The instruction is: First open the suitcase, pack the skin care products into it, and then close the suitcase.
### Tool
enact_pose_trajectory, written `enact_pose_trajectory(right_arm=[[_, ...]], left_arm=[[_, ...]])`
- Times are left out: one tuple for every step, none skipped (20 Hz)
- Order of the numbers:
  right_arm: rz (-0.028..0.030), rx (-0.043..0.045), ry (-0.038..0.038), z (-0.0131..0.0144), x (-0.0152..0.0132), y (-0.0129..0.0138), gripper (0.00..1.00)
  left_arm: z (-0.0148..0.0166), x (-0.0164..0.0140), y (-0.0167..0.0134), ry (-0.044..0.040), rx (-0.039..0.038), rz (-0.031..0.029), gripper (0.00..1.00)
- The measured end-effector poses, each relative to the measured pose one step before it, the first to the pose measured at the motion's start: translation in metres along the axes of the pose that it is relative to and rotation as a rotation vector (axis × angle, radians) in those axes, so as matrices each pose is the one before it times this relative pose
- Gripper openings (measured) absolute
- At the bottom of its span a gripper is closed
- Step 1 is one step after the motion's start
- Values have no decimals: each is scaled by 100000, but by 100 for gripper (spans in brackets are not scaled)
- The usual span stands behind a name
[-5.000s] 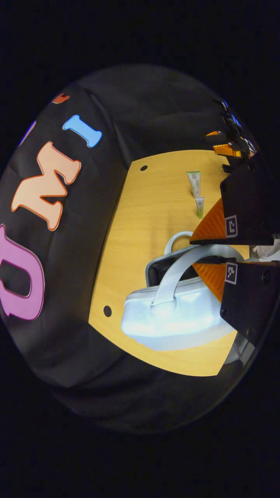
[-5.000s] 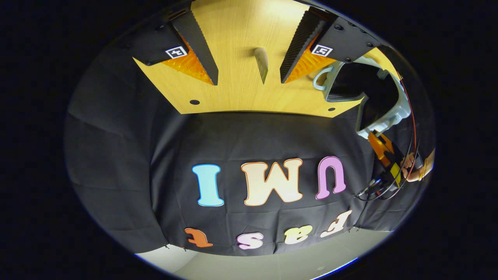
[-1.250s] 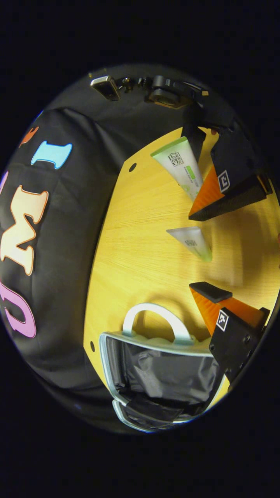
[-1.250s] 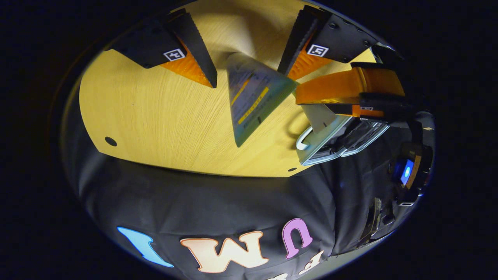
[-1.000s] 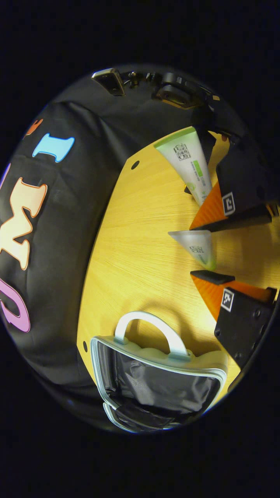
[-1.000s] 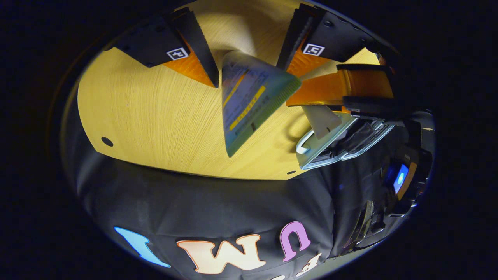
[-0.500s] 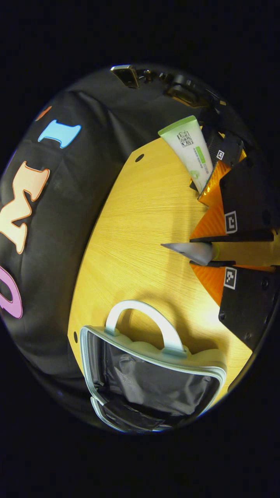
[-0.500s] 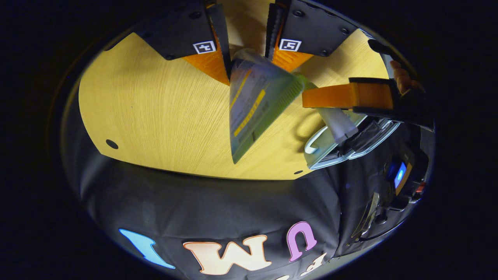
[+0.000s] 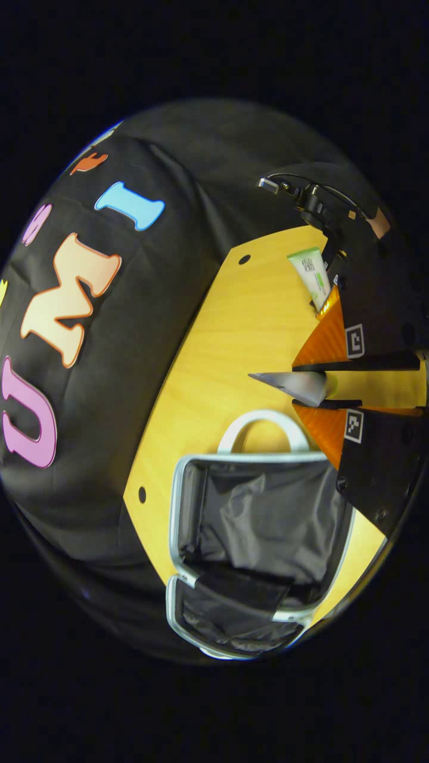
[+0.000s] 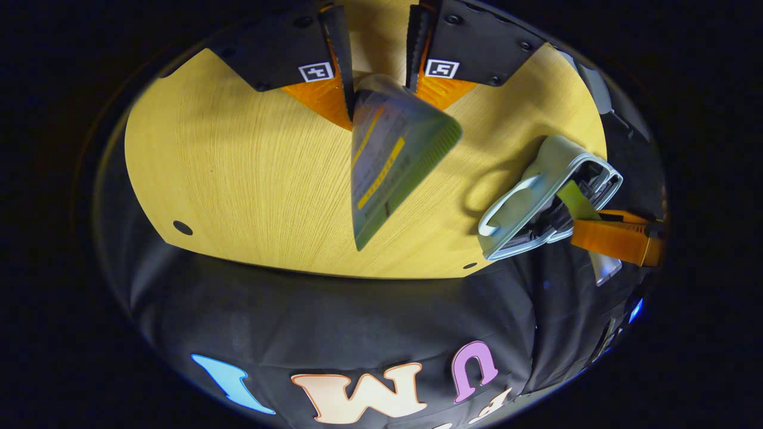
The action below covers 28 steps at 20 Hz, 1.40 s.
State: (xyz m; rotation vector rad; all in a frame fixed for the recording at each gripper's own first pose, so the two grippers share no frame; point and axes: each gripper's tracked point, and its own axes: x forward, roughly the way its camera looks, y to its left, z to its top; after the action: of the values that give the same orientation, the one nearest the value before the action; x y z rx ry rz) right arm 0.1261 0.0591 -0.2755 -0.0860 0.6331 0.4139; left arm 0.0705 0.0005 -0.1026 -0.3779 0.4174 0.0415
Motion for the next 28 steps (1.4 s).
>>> enact_pose_trajectory(right_arm=[[-554,824,590,-75,28,-54,39],[-715,816,947,12,22,-115,39],[-815,657,1085,-98,-14,-64,41],[-850,511,1722,-154,-173,-18,38],[-1045,210,2007,-123,-72,-115,41],[-1019,101,2385,-162,-158,-21,41],[-353,363,1842,-37,-212,87,41],[75,844,1127,155,-357,291,41],[101,815,493,223,-472,404,38],[631,791,-65,433,-489,622,41],[1293,504,1020,171,-525,959,41],[1176,44,1538,135,-554,1049,38],[966,-407,488,251,-527,1211,38],[1427,-460,-249,610,-538,1355,41],[1973,49,-712,718,-593,1695,41],[2863,362,-474,786,-467,2039,38],[3703,73,-357,727,-412,2449,38],[3195,-399,-866,860,-117,2313,41],[2964,-821,-132,694,9,2227,41],[3031,-1171,420,600,294,2320,41],[2933,-1225,497,432,680,2089,37],[3006,-1409,956,352,970,1949,37],[2407,-2056,1495,53,1192,1755,37],[1205,-1543,2093,30,1147,1201,41],[1124,-423,2370,-95,1192,920,37],[1512,562,2480,-131,1059,885,41],[1387,1205,2334,-472,1257,728,37],[976,835,2527,-456,1142,535,37]], left_arm=[[392,-689,2086,2513,-22,2936,13],[196,-312,2185,2325,-1301,4649,17],[155,-204,1919,2701,-2079,3068,13],[-407,31,2164,4003,-1551,3763,17],[-438,242,1922,4501,476,3334,17],[-571,440,1863,5150,1304,3199,17],[-574,587,1468,4983,1483,1883,17],[-825,617,921,6246,920,672,17],[-827,600,700,6185,433,-483,17],[-617,815,571,4262,-579,-674,17],[-737,758,743,5517,-643,698,17],[-191,518,740,3035,125,795,17],[-331,147,161,2831,410,343,17],[-47,412,49,1994,1046,-161,17],[42,565,249,1873,1455,-527,17],[97,525,299,1817,607,-454,17],[98,361,208,1634,711,-1151,17],[163,257,134,1012,220,-1145,17],[205,139,77,340,239,-1067,17],[32,39,86,251,671,-873,17],[-4,-117,69,-193,192,-1053,17],[-100,-287,-15,-95,-184,-1401,19],[-65,-587,-134,-631,-101,-2495,20],[-117,-747,-83,-1232,-621,-2387,27],[-21,-1026,-131,-2015,-415,-2275,28],[26,-1114,625,-2552,168,111,45],[358,-1413,571,-3076,-120,-43,52],[-144,-1127,490,-2338,-735,-823,68]])
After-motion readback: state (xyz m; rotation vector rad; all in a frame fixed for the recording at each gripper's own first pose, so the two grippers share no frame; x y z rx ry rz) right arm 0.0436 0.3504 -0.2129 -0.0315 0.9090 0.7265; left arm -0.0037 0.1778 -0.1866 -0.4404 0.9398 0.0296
